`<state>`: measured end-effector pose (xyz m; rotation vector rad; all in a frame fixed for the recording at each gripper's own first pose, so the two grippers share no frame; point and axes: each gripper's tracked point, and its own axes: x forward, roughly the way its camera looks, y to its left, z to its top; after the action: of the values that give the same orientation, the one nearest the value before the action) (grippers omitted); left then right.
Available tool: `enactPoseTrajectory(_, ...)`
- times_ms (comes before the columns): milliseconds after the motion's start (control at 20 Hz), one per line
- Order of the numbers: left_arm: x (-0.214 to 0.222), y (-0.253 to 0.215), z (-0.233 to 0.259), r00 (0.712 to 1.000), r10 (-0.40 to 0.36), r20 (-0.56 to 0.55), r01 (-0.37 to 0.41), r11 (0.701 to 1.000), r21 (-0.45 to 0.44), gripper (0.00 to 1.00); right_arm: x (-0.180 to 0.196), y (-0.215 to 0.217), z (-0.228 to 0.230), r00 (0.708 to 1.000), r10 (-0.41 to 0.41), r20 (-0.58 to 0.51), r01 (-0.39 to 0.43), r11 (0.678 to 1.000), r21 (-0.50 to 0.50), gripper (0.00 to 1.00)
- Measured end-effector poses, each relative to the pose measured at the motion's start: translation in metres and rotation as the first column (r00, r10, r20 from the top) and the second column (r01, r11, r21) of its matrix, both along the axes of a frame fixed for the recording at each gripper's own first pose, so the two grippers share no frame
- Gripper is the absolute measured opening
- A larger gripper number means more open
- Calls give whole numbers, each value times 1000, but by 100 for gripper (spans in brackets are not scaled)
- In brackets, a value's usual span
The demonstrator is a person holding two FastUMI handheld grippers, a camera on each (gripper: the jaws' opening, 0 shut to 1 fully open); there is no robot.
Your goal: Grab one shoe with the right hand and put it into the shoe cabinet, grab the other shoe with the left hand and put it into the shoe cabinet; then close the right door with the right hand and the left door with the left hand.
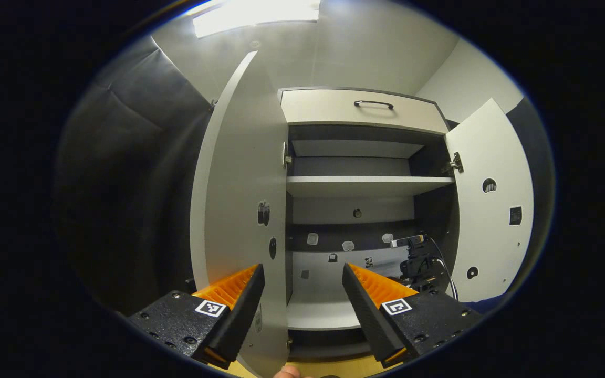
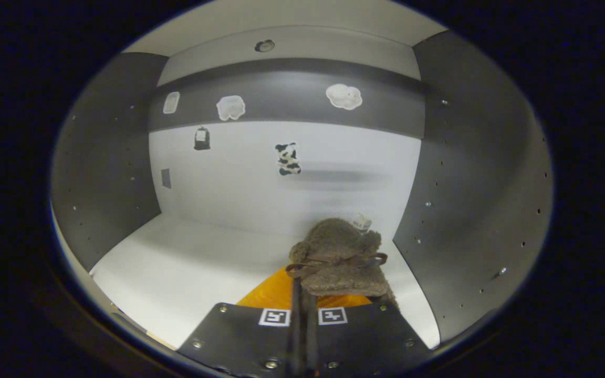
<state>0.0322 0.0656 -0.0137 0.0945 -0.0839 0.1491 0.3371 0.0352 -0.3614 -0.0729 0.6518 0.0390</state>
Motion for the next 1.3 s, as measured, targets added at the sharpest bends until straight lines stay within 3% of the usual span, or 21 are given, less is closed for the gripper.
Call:
enactPoseTrajectory(250, -1, 0, -1, 1000, -4, -1, 4, 1000, 9, 92, -9, 1, 1, 1000, -2, -32, 2, 1000, 2, 16)
enactPoseTrajectory(600, -2, -3, 0, 1000, -31, 5, 31, 1000, 5, 93, -49, 4, 36, 999, 42, 11, -41, 999, -30, 19)
enactPoseTrajectory(850, -2, -13, -21, 996, -70, -49, 69, 997, -25, 95, -88, 16, 123, 986, 57, 160, -64, 997, 34, 18)
enactPoseTrajectory(1050, -2, -26, -52, 989, -99, -110, 97, 995, -16, 95, -119, 21, 221, 949, 33, 314, -68, 992, 102, 18)
enactPoseTrajectory(1150, -1, -35, -79, 978, -122, -168, 120, 993, -19, 95, -136, 19, 264, 925, 24, 379, -68, 992, 104, 22)
enactPoseTrajectory(1300, 1, -48, -130, 943, -163, -291, 157, 987, -46, 95, -163, 14, 311, 894, 15, 447, -59, 995, 83, 15)
